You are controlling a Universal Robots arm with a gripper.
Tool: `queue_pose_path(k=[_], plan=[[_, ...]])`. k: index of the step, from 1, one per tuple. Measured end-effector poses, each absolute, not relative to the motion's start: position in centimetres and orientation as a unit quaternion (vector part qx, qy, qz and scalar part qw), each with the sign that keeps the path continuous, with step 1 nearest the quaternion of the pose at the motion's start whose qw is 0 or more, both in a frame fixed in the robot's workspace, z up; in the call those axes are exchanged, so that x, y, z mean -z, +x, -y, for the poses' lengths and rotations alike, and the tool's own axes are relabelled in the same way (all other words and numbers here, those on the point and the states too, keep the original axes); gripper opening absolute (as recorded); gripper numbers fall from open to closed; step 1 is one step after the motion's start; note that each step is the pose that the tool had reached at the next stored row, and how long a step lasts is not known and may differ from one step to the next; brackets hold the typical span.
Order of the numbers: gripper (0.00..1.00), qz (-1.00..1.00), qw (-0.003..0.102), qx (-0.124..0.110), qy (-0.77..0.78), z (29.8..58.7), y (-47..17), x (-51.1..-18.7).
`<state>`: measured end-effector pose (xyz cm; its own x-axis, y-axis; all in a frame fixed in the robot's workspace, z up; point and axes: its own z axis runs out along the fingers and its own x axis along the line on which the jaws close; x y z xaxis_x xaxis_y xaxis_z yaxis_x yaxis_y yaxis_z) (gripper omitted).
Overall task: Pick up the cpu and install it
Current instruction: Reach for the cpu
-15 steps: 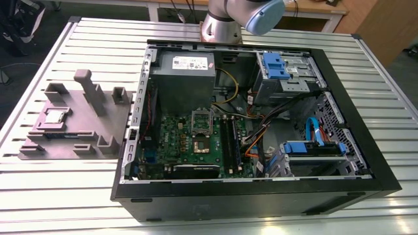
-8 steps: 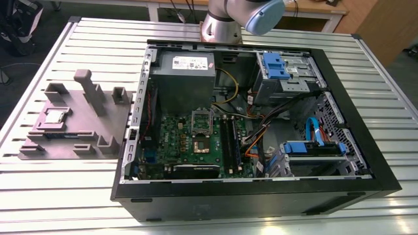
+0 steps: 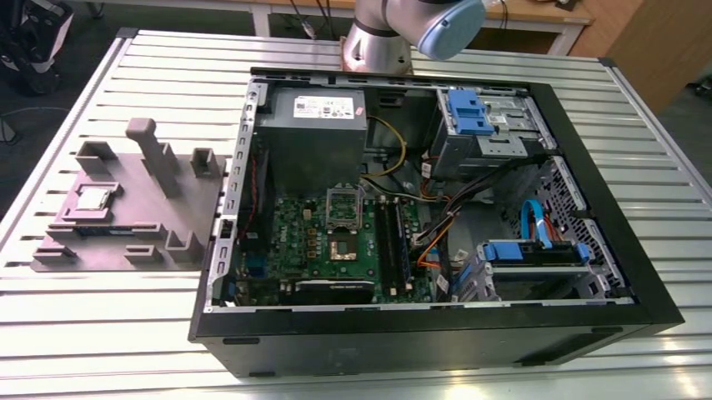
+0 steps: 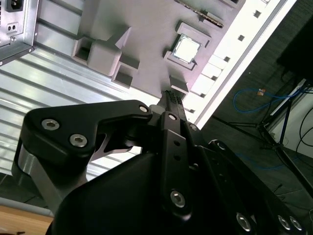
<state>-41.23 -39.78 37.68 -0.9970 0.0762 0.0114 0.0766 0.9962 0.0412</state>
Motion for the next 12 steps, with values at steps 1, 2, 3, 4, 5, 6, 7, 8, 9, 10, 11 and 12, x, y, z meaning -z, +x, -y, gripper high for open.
queue_pose_path(k=[1, 2, 3, 4, 5, 6, 7, 8, 9, 10, 11, 12], plan=[[0.1, 0.999, 0.005, 0.021, -0.038, 39.78, -41.23, -37.68], [0.1, 0.999, 0.005, 0.021, -0.038, 39.78, -41.23, -37.68], [0.1, 0.999, 0.005, 0.021, -0.038, 39.78, -41.35, -37.68], [0.1, 0.999, 0.005, 0.021, -0.038, 39.78, -41.4, -37.68], [0.1, 0.999, 0.005, 0.021, -0.038, 39.78, -41.4, -37.68], [0.1, 0.999, 0.005, 0.021, -0.038, 39.78, -41.42, -37.68], [0.1, 0.999, 0.005, 0.021, -0.038, 39.78, -41.43, -37.68], [0.1, 0.999, 0.005, 0.021, -0.038, 39.78, -41.43, -37.68], [0.1, 0.999, 0.005, 0.021, -0.038, 39.78, -41.44, -37.68], [0.1, 0.999, 0.005, 0.021, -0.038, 39.78, -41.44, -37.68], [0.1, 0.999, 0.005, 0.021, -0.038, 39.78, -41.44, -37.68], [0.1, 0.999, 0.005, 0.021, -0.038, 39.78, -41.44, -37.68]])
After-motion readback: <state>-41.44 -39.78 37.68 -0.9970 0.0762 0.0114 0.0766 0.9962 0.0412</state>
